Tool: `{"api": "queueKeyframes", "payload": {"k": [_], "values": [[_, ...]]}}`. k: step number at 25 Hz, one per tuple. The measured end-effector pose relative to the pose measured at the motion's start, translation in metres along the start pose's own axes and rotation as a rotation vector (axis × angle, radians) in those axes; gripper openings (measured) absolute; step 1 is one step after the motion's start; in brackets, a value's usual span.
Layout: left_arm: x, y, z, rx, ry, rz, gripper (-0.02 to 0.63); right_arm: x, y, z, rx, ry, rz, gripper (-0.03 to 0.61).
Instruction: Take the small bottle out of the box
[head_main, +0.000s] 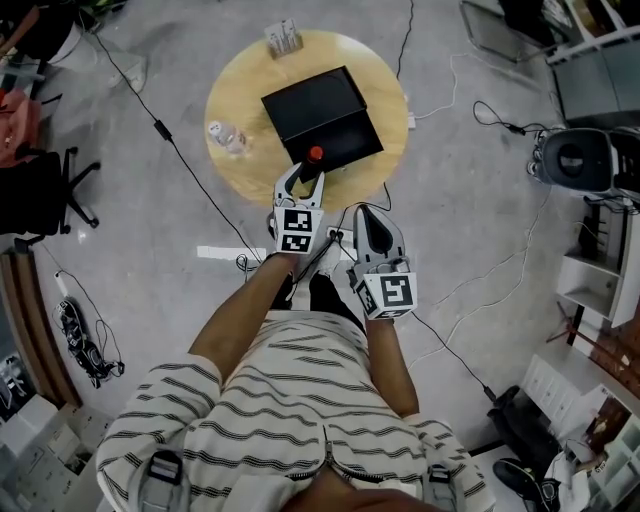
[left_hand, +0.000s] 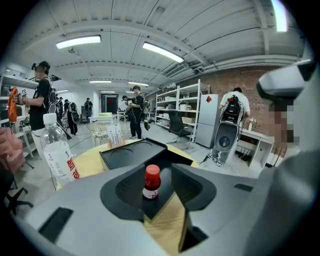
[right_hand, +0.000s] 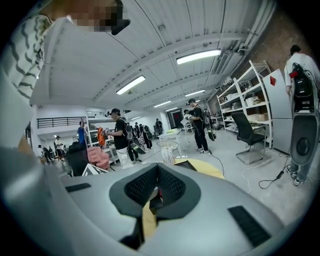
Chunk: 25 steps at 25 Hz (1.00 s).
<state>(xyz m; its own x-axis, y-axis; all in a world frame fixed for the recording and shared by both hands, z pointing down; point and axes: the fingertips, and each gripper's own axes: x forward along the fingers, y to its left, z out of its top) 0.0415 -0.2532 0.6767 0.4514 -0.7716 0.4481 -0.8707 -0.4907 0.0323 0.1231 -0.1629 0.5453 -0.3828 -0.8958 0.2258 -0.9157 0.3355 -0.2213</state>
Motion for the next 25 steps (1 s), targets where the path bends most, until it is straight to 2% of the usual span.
{"api": "queueKeyframes", "payload": {"k": [4,17,25], "values": [[0.01,0.003,-0.012,-0.004,0.042,-0.001,0.162,-0.001,0.0,0.0,0.002,0.003,0.001,0.018],[0.034,0.01,-0.018,0.008,0.049,0.008,0.181,-0.003,-0.003,-0.008,0.004,0.036,-0.017,0.018],[0.053,0.012,-0.03,0.022,0.087,-0.003,0.179,0.001,-0.007,-0.012,0.002,0.045,-0.025,0.018]]}}
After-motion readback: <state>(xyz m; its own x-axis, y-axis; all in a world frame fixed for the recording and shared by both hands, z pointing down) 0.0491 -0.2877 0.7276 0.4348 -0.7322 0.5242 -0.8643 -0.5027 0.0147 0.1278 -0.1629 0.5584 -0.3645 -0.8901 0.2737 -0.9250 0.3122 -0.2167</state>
